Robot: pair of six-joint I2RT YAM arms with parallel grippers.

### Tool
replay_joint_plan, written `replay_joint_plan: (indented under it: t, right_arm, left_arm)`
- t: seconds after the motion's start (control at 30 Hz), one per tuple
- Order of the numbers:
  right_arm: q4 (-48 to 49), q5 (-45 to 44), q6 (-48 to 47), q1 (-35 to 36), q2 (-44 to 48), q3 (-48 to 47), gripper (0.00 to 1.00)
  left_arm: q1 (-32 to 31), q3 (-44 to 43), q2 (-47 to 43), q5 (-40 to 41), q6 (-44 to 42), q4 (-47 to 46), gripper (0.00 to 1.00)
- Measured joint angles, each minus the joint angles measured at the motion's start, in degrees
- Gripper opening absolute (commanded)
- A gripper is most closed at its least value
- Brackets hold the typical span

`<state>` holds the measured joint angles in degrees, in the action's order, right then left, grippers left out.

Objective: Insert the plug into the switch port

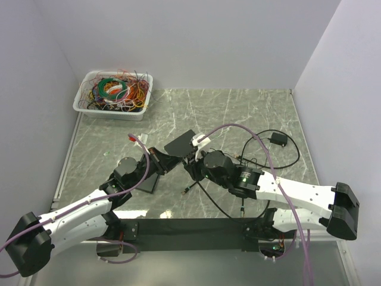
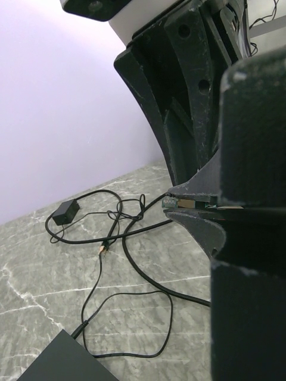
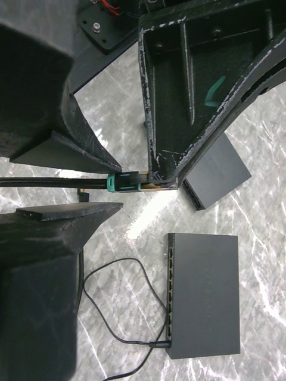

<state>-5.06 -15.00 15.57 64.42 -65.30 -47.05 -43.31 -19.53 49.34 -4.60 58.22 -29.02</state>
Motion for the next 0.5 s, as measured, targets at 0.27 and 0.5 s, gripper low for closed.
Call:
replay_joint_plan:
  t: [0.27, 0.5]
  right_arm:
    - [0.4, 0.0, 0.2, 0.1, -1.4, -0.8, 0.18]
    - [0.5, 0.0, 0.2, 0.1, -1.7, -0.8, 0.09]
  left_arm:
    - [0.0, 0.0, 0.0, 0.3, 0.0, 0.9, 0.01]
    - [0.0, 0.0, 0.0, 0.6, 0.0, 1.3, 0.01]
